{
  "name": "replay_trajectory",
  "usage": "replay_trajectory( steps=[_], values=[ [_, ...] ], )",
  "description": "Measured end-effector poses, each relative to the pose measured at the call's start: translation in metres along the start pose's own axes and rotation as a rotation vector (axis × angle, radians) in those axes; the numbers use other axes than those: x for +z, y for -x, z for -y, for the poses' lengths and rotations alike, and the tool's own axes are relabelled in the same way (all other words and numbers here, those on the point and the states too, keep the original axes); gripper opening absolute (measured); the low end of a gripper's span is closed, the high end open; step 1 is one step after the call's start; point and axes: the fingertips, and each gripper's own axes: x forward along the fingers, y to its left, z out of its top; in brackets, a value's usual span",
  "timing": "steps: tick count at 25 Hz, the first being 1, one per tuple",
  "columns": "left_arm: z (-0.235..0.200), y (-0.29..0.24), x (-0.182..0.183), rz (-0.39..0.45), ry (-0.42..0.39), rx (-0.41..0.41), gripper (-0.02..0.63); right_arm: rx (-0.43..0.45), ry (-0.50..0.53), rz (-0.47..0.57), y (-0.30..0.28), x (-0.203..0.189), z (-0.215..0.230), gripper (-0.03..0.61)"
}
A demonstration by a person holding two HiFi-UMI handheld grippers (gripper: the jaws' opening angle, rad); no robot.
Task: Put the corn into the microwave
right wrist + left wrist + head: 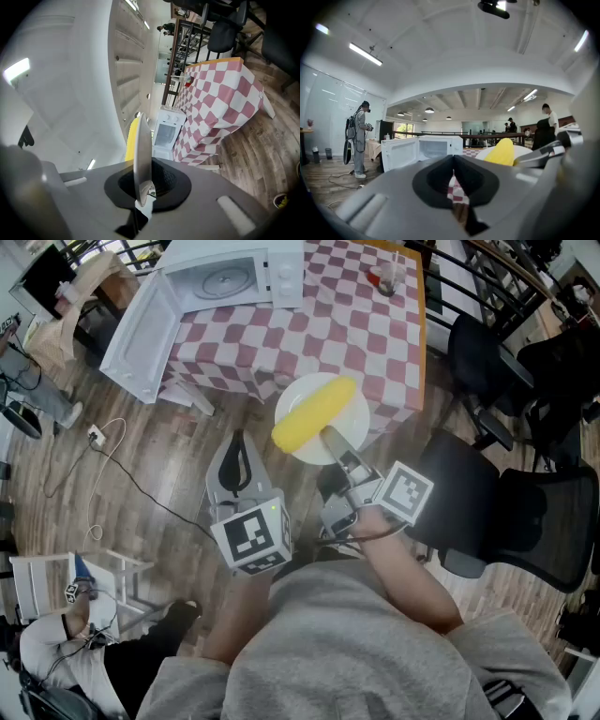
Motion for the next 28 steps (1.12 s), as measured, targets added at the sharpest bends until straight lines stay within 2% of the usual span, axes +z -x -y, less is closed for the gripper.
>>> replay_trajectory(
  steps=[18, 28],
  values=[
    [0.034, -0.004, 0.008, 0.011, -0.014, 0.058, 0.011, 0.025, 0.004, -0.043, 0.011, 0.032, 0.010, 0.006],
    [0.052, 0.000, 0.007, 0.015, -0.038, 0.105, 0.011, -0.022, 0.005, -0.091, 0.027, 0.047, 0.035, 0.006]
  ],
)
